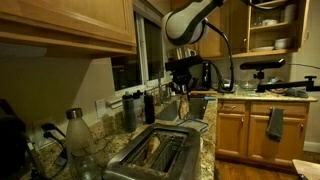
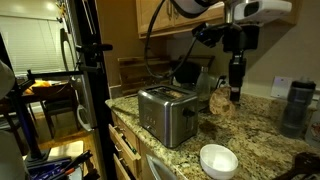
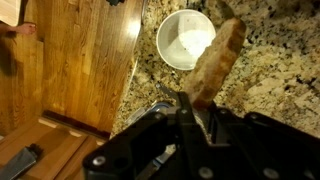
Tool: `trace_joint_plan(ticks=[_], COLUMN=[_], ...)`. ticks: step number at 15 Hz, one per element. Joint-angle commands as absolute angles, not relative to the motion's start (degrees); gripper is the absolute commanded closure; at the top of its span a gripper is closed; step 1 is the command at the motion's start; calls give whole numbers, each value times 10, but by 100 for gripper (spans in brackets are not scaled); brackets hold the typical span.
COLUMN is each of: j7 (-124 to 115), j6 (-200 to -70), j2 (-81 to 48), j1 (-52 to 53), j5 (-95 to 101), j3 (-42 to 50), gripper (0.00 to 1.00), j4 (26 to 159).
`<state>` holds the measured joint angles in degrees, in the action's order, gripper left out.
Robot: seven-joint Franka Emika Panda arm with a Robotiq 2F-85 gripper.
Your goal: Put one slice of bread in each of the slots on the toaster
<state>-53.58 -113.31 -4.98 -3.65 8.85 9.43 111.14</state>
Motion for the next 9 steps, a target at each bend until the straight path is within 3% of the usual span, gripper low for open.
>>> trace_joint_plan(ticks=[1,9], j7=[-583,-614], j6=[-1104,-1081], j2=[11,51], j1=[-26,-13], j5=[117,108], j3=[71,16], gripper=[90,90], j4=[1143,1150])
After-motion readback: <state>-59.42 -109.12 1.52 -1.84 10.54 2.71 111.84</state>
